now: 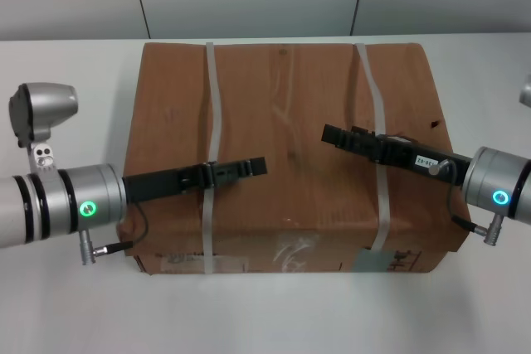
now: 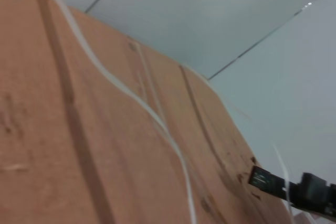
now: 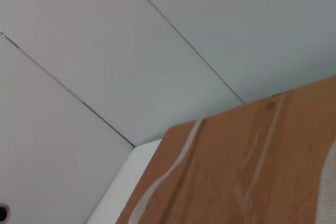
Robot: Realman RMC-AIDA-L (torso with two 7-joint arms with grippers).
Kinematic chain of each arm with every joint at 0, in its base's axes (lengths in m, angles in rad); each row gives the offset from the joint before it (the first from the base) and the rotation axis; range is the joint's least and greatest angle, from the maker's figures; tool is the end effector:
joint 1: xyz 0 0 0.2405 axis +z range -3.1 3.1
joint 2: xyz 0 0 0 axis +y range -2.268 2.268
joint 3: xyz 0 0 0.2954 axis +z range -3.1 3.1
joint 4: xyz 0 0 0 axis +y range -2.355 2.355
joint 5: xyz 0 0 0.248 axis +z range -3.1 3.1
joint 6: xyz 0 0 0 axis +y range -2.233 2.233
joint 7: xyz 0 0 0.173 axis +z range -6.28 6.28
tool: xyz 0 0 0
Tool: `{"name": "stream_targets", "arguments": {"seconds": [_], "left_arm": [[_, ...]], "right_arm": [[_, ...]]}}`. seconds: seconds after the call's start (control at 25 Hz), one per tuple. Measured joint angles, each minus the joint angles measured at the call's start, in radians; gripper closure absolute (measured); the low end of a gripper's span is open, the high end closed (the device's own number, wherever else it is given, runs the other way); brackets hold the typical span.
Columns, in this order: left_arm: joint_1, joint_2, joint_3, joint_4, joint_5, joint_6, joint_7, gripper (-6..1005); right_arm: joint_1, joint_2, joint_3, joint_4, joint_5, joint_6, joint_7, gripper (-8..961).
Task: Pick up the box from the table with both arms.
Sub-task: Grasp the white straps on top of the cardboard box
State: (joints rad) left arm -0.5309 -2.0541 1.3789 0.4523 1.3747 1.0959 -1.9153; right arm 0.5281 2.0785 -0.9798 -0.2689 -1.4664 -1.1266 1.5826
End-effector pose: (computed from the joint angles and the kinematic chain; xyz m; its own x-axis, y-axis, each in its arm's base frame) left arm -0.2948 0.3999 -0.1299 0.3208 0.8015 0.5047 0.8912 -0.4359 0.1257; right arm 0.3378 0.3947 -0.1155 0.3001 -0.6784 -0.6706 -0.9024 -0.4298 0.0310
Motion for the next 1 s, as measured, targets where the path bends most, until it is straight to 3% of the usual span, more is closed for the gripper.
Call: {"name": "stream_targets", "arguments": {"seconds": [0.4,0.52,1.0], "left_arm": [[0.000,0.000,0.040,0.000,-0.056,-0.063,0.030,244],[0.008,0.000,0.040,-0.001,-0.088,-0.089,0.030,277],[0.002,0.003,0.067,-0.010,-0.091,-0.106,0.018,606]], "right_arm": [[0.018,0.000,0.003,0.019,0.000,0.030,-0.031,112],[0.018,0.000,0.007,0.020,0.000,0.039,-0.031,235],[0.016,0.000,0.000,0.030,0.033,0.054,-0.034,658]]}}
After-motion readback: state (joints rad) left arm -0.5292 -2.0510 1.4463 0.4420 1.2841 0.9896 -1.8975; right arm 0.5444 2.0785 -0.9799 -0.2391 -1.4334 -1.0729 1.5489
